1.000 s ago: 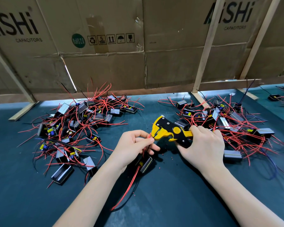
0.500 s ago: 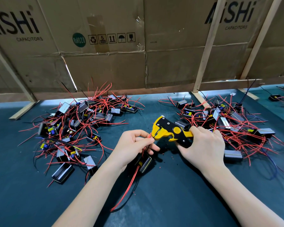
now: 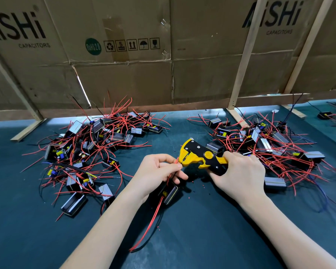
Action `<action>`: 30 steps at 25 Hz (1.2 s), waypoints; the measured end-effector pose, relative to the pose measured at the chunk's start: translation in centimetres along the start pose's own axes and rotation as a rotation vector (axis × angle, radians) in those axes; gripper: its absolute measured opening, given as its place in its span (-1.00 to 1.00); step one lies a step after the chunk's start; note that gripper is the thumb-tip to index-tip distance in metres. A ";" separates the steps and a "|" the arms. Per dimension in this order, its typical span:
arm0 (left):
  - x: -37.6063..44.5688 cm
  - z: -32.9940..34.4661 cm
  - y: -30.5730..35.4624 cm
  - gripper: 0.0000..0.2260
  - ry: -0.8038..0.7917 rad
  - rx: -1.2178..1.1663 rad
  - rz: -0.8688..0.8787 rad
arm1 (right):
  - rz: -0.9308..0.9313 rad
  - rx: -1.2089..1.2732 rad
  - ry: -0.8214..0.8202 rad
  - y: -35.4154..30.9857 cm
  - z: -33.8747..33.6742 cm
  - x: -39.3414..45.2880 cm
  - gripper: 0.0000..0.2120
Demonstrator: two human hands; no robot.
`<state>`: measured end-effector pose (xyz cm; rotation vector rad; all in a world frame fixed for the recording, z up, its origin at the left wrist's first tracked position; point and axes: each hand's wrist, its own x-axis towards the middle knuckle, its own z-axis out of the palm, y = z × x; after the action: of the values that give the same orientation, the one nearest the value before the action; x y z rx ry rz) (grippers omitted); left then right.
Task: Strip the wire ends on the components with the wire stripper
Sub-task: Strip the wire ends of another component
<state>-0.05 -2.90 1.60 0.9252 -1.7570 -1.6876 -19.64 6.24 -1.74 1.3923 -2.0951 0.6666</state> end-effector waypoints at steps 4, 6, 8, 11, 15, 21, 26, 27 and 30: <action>-0.2 -0.2 0.3 -0.90 -0.024 0.033 0.003 | 0.034 0.038 -0.005 0.2 -0.3 0.1 -0.52; -0.2 -0.3 0.5 -0.91 -0.051 0.044 0.024 | 0.050 0.049 0.019 0.4 -0.5 0.0 -0.52; -0.2 -0.7 0.7 -0.91 -0.068 0.095 0.029 | 0.070 0.044 -0.020 0.3 -0.5 0.1 -0.52; -0.1 -1.0 0.7 -0.90 -0.071 0.132 -0.005 | 0.116 0.020 -0.072 0.7 -0.1 0.2 -0.53; 0.0 -1.7 0.7 -0.88 -0.003 0.181 -0.003 | 0.080 -0.004 -0.061 1.2 0.5 0.2 -0.50; 0.3 -1.9 0.4 -0.87 0.105 0.233 0.017 | 0.013 -0.037 -0.063 1.2 0.7 -0.1 -0.48; 0.4 -2.2 -0.1 -0.87 0.170 0.354 0.047 | -0.003 -0.029 -0.055 1.2 0.9 -0.2 -0.49; 0.5 -2.4 -0.1 -0.87 0.180 0.370 0.054 | 0.001 -0.026 -0.056 1.3 0.9 -0.2 -0.49; 0.3 -3.4 0.3 -0.92 0.119 0.421 0.046 | -0.001 -0.018 -0.066 1.2 0.8 -0.2 -0.48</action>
<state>2.37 -5.26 2.13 1.1258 -2.0725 -1.2247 -20.81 6.25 -2.54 1.4235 -2.1455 0.6072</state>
